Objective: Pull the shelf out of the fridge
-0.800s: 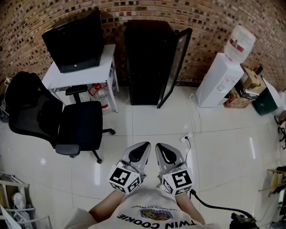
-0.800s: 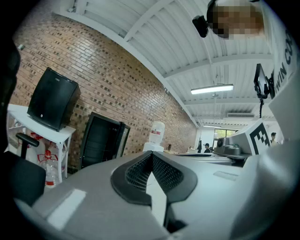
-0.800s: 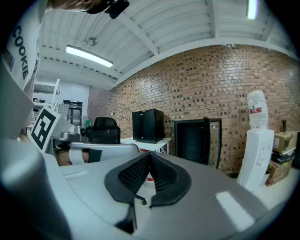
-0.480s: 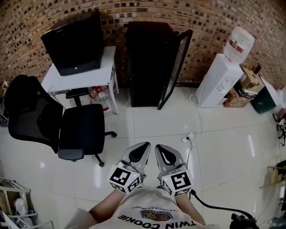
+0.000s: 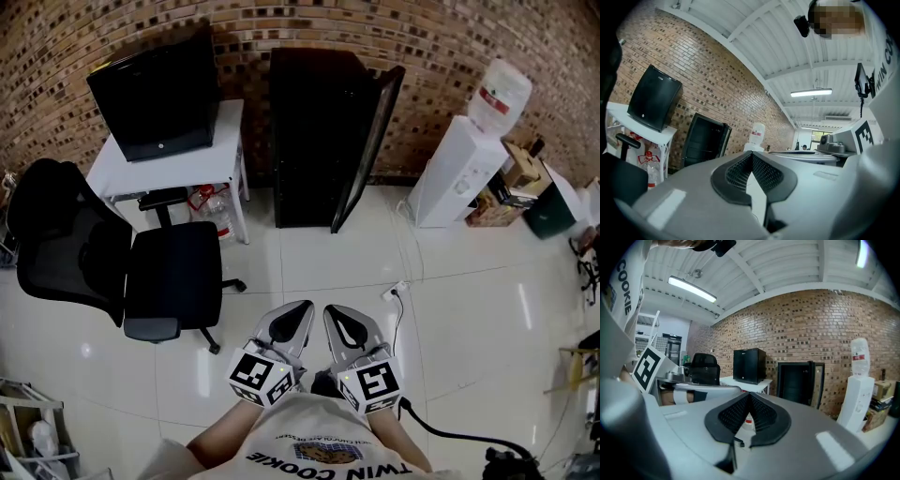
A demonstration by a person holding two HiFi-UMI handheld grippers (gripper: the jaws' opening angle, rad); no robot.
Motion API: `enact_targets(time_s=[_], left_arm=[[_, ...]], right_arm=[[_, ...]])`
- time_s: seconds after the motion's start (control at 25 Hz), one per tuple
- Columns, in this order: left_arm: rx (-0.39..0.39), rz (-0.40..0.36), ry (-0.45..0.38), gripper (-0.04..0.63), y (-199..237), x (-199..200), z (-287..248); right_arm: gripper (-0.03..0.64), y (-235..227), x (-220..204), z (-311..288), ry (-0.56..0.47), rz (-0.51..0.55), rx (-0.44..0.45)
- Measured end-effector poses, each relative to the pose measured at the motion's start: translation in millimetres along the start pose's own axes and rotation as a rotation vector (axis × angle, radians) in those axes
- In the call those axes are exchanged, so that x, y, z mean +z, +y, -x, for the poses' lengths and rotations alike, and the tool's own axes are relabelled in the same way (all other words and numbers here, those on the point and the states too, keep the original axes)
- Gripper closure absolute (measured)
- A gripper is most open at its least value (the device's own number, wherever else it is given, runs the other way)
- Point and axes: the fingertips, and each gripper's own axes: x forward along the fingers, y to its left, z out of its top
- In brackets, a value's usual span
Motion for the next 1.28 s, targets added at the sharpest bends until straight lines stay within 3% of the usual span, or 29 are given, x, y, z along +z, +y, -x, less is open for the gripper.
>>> enact_targets(time_s=[0.52,0.96,1.28], left_arm=[[0.009,-0.007,0.014,0.594,26.3,2.9,-44.0],[0.005,-0.006,0.049,0.594,48.8,4.4,-139.9],[0.053,-0.023,0.058,0.594,80.6,2.5,-202.3]], right_arm=[[0.612,-36.7,2.7,-39.0,-0.017,-0.03,0.014],[0.612,-119.6,-2.7,-86.2,-0.002,-0.064,0.023],[0.612,-179.5,-2.0,-128.0,-0.013,-0.088,0.062]])
